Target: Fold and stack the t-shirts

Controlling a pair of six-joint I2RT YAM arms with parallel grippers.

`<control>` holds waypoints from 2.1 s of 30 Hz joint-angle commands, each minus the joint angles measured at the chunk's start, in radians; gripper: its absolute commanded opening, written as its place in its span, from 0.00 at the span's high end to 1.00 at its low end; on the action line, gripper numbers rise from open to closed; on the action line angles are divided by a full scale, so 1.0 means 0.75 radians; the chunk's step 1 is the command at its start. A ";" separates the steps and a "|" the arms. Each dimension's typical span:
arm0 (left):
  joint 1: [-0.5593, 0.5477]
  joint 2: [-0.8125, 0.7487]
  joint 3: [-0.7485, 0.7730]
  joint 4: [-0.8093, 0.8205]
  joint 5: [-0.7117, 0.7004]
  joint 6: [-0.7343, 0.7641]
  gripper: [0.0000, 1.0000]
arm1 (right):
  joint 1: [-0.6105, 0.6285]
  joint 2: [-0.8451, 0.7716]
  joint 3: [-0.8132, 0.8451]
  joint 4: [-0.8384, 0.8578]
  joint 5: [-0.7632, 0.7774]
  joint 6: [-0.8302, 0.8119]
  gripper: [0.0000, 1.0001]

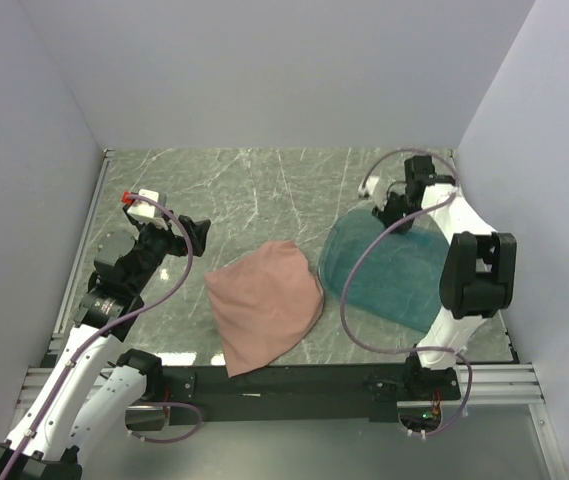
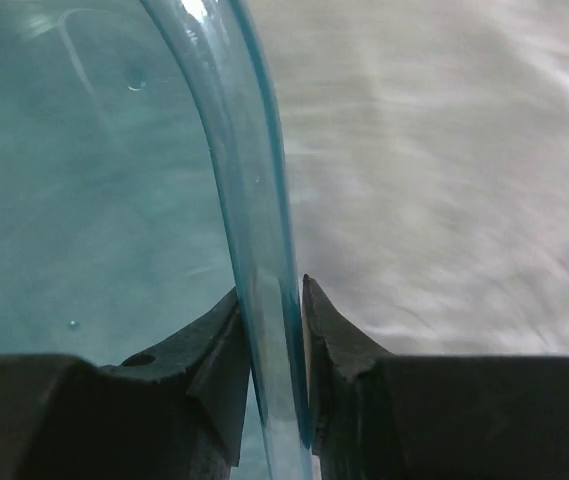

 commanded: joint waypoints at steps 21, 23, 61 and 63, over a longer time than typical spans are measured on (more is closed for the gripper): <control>-0.009 0.049 0.026 0.031 0.036 0.017 0.01 | -0.248 0.577 0.816 0.442 0.913 1.181 0.68; -0.009 0.060 0.026 0.029 0.032 0.017 0.01 | -0.250 0.596 0.861 0.442 0.934 1.185 0.60; -0.006 0.369 -0.156 -0.253 -0.039 -0.903 0.19 | 0.527 -0.257 -0.209 0.307 -0.600 0.966 0.26; -0.006 0.371 -0.191 -0.269 -0.074 -0.956 0.23 | 0.553 -0.232 -0.203 0.299 -0.570 0.958 0.26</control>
